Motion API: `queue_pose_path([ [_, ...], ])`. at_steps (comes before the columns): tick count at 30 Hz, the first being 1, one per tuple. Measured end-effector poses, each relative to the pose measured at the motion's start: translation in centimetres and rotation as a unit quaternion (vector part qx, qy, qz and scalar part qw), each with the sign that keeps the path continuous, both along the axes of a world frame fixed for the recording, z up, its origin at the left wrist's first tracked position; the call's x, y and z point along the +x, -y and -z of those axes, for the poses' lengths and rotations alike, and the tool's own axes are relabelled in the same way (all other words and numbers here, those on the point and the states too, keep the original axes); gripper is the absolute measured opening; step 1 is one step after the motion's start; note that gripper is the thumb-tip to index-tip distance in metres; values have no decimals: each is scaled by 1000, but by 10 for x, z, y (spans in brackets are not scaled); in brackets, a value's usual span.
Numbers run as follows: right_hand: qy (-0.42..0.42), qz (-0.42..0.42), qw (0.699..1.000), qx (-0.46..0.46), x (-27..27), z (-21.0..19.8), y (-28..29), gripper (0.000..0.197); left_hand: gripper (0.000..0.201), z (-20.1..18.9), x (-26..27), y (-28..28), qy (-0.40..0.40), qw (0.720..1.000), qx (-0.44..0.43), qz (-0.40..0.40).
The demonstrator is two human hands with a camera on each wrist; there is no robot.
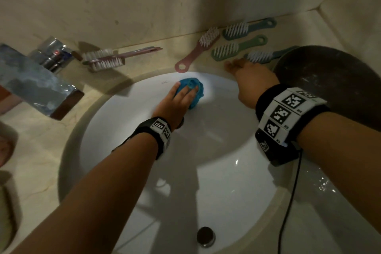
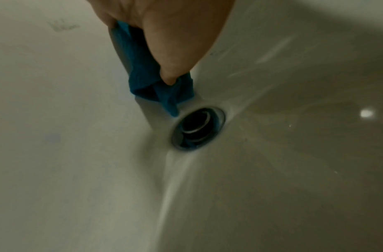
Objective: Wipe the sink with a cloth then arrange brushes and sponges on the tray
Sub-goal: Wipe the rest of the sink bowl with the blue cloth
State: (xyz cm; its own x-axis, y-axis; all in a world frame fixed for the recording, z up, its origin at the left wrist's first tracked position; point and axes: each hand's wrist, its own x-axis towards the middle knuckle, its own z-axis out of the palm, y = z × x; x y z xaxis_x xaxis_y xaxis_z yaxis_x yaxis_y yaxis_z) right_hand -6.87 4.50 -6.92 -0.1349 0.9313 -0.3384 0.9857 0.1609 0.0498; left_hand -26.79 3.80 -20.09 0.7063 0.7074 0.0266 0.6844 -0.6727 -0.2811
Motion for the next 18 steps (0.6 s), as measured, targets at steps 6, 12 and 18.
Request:
queue_pose_path([
  [6, 20, 4, 1000, 14, -6, 3, 0, 68, 50, -2, 37, 0, 42, 999, -17, 3],
  [12, 19, 0, 1000, 4, -2, -1, -3, 57, 52, -5, 68, 2, 13, 995, -55, 78],
  [18, -22, -1, 999, -38, 9, -12, 1, 61, 61, -11, 93, 27, 33, 987, -145, 63],
])
